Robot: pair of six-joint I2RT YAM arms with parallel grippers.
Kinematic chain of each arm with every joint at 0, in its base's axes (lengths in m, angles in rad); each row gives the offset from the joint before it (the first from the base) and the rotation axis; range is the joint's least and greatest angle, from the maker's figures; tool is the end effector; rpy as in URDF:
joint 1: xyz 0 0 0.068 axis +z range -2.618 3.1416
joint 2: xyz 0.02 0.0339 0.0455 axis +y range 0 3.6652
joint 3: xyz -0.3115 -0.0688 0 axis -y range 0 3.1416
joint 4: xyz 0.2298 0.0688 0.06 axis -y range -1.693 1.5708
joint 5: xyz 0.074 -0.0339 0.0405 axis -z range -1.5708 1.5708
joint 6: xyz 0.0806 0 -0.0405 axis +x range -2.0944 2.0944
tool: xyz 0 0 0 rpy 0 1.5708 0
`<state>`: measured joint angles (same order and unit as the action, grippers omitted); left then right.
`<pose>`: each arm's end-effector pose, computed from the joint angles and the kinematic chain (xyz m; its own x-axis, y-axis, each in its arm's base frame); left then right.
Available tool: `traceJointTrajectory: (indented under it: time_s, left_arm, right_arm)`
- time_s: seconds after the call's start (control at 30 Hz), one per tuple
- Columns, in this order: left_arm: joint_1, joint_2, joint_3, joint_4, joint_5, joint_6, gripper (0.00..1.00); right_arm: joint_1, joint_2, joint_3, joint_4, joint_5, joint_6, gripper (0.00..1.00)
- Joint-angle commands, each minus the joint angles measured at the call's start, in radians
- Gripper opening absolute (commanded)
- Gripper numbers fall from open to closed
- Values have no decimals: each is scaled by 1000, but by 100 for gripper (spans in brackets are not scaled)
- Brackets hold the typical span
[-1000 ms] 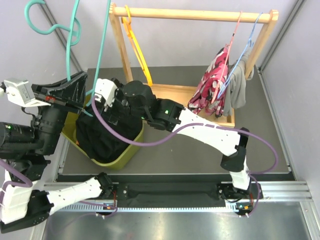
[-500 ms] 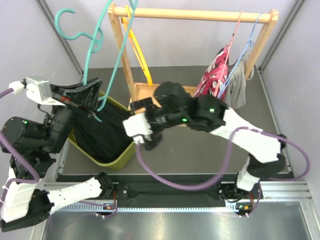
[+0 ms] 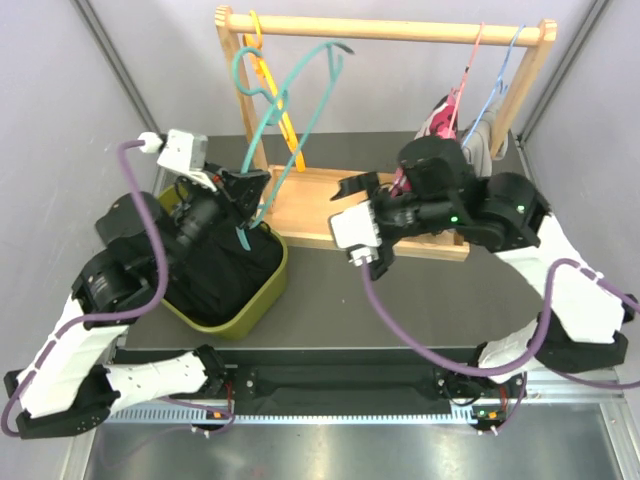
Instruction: Remove the trousers from the hanger
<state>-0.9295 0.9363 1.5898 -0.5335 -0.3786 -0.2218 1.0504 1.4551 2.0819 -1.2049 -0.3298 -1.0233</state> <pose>0.1011 -0.0857 0.5695 -0.0456 -0.2805 -0.9588 0.5279 0.8080 -0.2616 0.1070 0.2393 0.5242 0.6746 -0.4475 -0.5871 -0.7295 -0.2824 -0.6230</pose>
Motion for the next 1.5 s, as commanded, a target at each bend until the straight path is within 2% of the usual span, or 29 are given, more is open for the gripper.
traceJointTrajectory:
  time_s: [0.0,0.2,0.33,0.43,0.7,0.9,1.23,1.47]
  left_arm:
    - [3,7,12,-31,7,-45,0]
    - [3,13,4,-33,7,-45,0]
    - [3,76,12,-10,-32,-37,0]
    - [3,185,82,0,-145,-47,0]
    - [12,389,278,53,-278,-8,0]
    - [124,498,375,64,-192,-59,0]
    - [291,630,486,3,27,-197,0]
    - [313,599,418,-28,86,-231,0]
  right_arm:
    - [-79,-110,-6,8,-86,32,100]
    - [-217,-225,-39,28,-156,86,100]
    - [-309,-317,-95,86,-182,152,100]
    - [-406,-384,-141,140,-186,250,100]
    - [-575,-593,-310,212,-189,357,100]
    - [-691,-780,-419,245,-140,379,100]
    - [-816,-963,-597,277,-130,423,100]
    - [-862,-1010,-667,315,-166,462,100]
